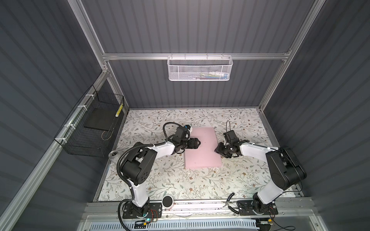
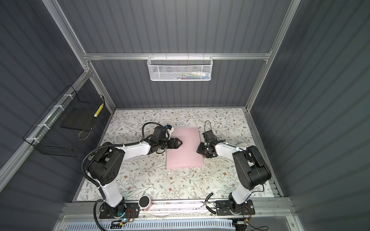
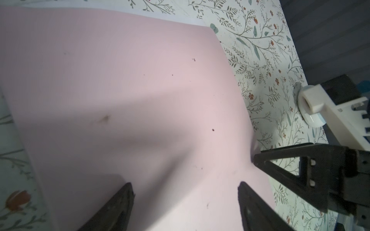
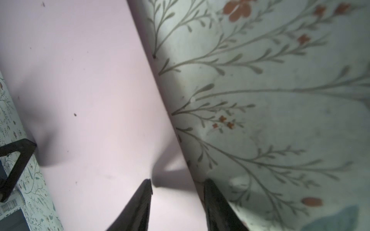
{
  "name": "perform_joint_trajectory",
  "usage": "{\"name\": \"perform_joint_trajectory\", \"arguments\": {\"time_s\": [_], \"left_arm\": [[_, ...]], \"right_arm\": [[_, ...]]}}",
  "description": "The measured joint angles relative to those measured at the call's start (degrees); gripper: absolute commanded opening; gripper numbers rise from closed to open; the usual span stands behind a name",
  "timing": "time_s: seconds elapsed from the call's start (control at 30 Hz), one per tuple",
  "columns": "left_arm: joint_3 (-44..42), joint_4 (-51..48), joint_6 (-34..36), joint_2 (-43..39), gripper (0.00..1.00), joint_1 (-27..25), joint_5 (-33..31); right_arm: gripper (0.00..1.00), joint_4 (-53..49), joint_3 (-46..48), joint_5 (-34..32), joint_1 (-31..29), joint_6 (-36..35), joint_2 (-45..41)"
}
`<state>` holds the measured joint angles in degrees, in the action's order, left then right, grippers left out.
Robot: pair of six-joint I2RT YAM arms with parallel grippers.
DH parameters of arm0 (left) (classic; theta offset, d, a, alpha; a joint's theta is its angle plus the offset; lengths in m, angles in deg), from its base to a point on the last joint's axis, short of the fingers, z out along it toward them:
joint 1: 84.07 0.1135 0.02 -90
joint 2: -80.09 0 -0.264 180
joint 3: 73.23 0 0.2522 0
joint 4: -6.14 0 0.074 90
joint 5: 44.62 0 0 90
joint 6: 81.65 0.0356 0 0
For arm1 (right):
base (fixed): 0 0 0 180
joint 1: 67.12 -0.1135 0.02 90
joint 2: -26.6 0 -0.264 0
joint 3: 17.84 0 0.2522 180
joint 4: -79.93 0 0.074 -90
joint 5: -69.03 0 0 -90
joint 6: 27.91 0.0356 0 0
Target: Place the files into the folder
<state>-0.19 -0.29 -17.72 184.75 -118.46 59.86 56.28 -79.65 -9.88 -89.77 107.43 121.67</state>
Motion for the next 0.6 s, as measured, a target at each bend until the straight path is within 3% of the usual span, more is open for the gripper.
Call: {"name": "perform_joint_trajectory", "arguments": {"time_s": [0.2,0.23,0.3,0.33,0.37,0.6], "left_arm": [[-1.5,-1.6,0.6,-3.7,0.89,0.5,-2.2],[-1.6,-2.5,1.0,-5.0,0.97,0.6,-3.3],[-1.6,-4.6,2.3,-8.4,1.00,0.7,-6.5],[-1.6,-6.0,2.8,-10.8,1.00,0.7,-8.9],[-1.7,-7.5,3.4,-13.5,1.00,0.7,-12.0],[-11.4,-7.0,10.3,-36.7,1.00,0.7,-36.6]], "right_arm": [[0.50,-4.2,-2.1,-1.8,-0.5,-0.5,-0.3],[0.54,-5.3,-2.6,-2.7,-0.5,-1.1,-0.8],[0.64,-7.2,-3.1,-4.5,-0.5,-2.7,-3.2],[0.73,-8.3,-3.4,-5.5,-0.5,-4.0,-5.1],[0.76,-8.9,-3.5,-6.5,-0.5,-5.1,-7.2],[0.86,-11.5,-6.2,-9.0,-0.1,-11.4,-18.8]]}}
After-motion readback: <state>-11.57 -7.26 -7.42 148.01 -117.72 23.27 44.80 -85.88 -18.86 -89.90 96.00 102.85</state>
